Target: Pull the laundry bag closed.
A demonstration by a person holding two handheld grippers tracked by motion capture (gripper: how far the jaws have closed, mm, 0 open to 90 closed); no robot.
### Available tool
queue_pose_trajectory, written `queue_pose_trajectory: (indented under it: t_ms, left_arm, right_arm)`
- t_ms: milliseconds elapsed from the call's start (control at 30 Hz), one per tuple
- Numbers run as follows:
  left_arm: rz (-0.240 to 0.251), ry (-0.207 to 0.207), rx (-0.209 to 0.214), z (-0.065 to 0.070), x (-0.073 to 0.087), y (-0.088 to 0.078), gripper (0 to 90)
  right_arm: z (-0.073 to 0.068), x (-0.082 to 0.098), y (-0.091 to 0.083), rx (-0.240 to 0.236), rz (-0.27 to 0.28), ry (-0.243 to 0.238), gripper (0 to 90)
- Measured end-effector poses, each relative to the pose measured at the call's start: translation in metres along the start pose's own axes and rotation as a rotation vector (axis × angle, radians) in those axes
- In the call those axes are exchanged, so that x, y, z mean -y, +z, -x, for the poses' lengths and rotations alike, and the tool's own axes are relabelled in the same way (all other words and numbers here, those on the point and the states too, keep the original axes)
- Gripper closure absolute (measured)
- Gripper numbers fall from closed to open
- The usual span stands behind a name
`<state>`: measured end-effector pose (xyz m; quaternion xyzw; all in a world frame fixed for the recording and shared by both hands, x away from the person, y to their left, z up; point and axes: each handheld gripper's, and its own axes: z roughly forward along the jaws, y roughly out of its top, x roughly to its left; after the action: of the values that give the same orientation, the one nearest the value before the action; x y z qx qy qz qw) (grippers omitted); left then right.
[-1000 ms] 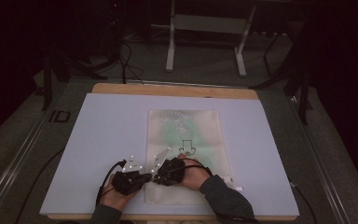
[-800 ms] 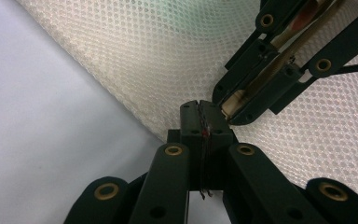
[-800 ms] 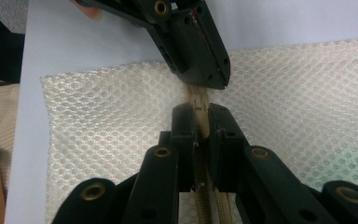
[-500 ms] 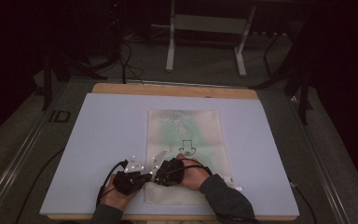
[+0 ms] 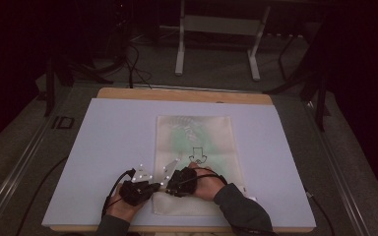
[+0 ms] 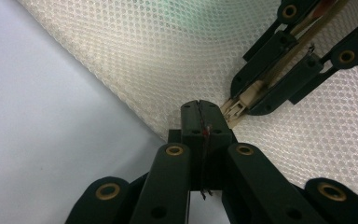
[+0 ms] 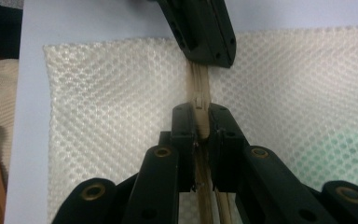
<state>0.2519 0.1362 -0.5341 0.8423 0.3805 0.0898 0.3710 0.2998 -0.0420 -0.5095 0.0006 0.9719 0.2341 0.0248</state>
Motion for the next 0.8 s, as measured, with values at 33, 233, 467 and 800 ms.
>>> queue_pose_trajectory:
  t_ms: [33, 233, 467, 800]
  left_arm:
    - [0.0, 0.0, 0.0, 0.0, 0.0, 0.0, 89.2]
    - [-0.003, 0.004, -0.006, 0.001, 0.0, 0.0, 89.2]
    - [-0.003, 0.006, -0.006, 0.001, 0.0, 0.0, 89.2]
    - [-0.001, 0.008, -0.008, 0.001, 0.0, 0.0, 89.2]
  right_arm:
    - [0.0, 0.0, 0.0, 0.0, 0.0, 0.0, 82.3]
    - [0.0, 0.005, -0.004, 0.001, -0.018, -0.004, 82.3]
    - [0.0, 0.01, -0.008, 0.002, -0.03, 0.001, 82.3]
    - [-0.001, 0.016, -0.013, 0.008, -0.053, -0.011, 82.3]
